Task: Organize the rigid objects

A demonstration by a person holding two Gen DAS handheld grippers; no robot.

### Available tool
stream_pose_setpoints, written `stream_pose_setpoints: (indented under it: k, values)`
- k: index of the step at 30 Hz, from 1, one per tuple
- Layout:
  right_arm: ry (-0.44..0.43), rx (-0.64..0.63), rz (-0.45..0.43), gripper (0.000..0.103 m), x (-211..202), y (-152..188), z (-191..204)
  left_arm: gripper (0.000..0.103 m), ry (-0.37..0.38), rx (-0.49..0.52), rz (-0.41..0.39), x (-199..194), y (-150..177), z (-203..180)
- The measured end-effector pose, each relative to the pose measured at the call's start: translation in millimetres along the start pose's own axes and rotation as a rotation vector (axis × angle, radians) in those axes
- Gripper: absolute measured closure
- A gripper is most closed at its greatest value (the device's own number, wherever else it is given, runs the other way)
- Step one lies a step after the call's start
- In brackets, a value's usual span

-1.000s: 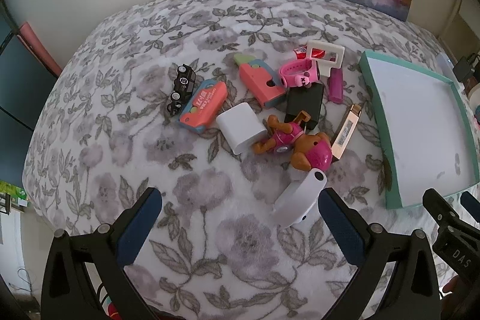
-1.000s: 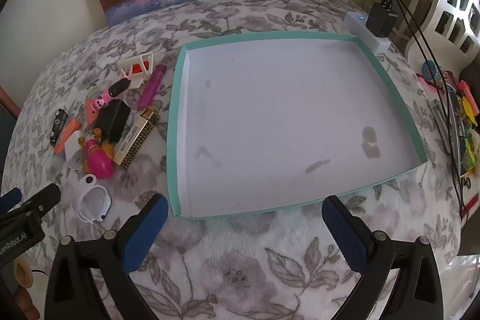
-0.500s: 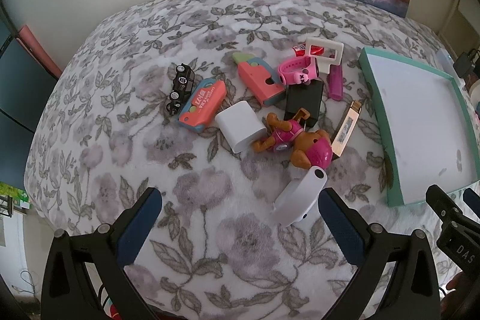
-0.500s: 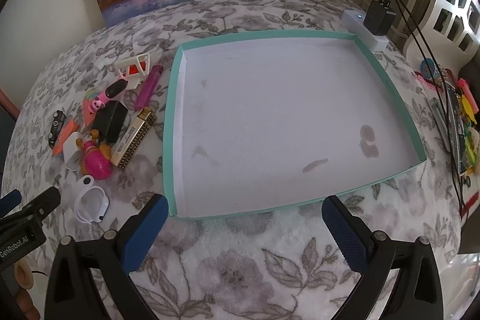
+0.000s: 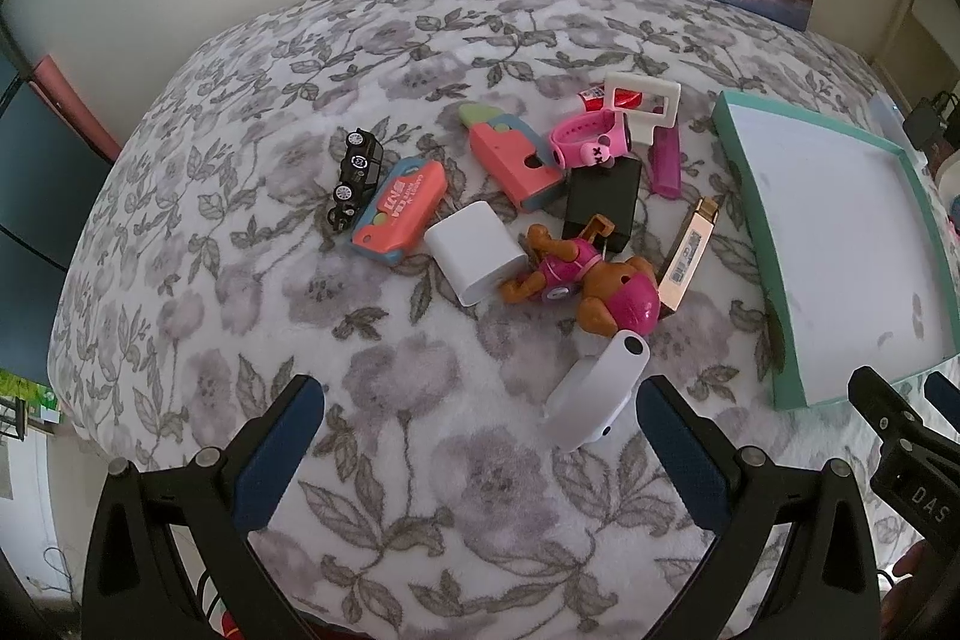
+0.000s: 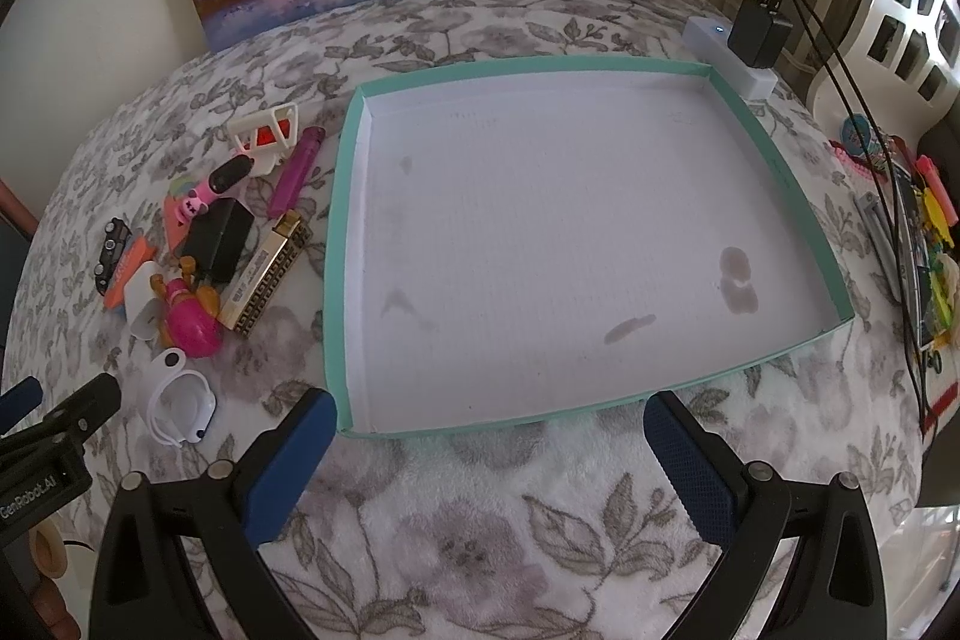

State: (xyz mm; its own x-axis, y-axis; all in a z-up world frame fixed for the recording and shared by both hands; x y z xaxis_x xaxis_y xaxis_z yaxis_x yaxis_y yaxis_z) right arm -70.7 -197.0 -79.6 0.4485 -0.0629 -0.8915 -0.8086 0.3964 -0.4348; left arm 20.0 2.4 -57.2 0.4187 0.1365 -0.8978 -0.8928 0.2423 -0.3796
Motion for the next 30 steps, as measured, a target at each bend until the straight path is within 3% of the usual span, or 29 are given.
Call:
stream_pose_setpoints:
  k: [30]
  values:
    - [-0.001, -0.004, -0.014, 0.000, -1.4, -1.7, 0.7, 0.000, 0.014, -0.012, 0.008, 0.3, -2.5, -2.9]
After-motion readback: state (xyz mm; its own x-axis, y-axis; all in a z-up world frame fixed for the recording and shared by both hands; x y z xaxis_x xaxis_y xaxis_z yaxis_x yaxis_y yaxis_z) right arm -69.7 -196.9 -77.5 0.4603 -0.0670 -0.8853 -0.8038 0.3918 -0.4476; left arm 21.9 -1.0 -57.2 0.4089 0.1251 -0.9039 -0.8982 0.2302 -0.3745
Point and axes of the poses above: each gripper's, at about its wrist camera, not at the fingertips, and x roughly the way its jaws point, z to its left, y to its underside, the point moved 5 cm from there along x, roughly the way its jaws point, and after that the axes turned 7 degrees about -y, right-handed, at the moved point
